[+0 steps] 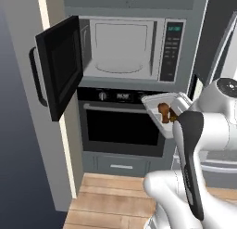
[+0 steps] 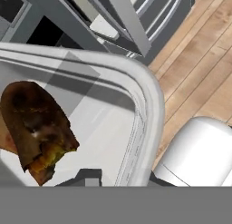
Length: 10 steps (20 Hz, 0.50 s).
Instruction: Place the tupperware containing the chicken drumstick and sweet potato meal in the microwave. Close the microwave door and press the start button to reheat the meal.
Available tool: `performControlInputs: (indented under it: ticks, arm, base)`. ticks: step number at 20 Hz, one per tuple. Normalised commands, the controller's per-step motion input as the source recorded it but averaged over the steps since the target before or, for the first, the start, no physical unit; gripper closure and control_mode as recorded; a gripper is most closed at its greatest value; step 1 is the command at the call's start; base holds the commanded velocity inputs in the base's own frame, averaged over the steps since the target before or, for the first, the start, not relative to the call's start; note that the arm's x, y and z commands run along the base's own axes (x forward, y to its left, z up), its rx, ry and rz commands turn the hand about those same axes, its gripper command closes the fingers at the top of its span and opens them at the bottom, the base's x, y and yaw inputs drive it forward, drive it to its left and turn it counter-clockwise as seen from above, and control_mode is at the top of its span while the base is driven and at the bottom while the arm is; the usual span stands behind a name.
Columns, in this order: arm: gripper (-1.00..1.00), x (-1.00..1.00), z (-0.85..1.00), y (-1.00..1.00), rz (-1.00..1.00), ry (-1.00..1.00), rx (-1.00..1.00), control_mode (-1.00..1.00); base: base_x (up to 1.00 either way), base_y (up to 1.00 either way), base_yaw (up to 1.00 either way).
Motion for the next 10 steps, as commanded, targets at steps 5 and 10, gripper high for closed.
performControlInputs:
  ticks: [5,10]
  arm:
    - [1.00,0.00,0.00,0.00,0.00,0.00,0.00,1.00]
    - [1.00,0.00,0.00,0.00,0.00,0.00,0.00,1.00]
  base:
    - [0.65,0.08,-0.04]
    - [0.59,0.25,-0.08]
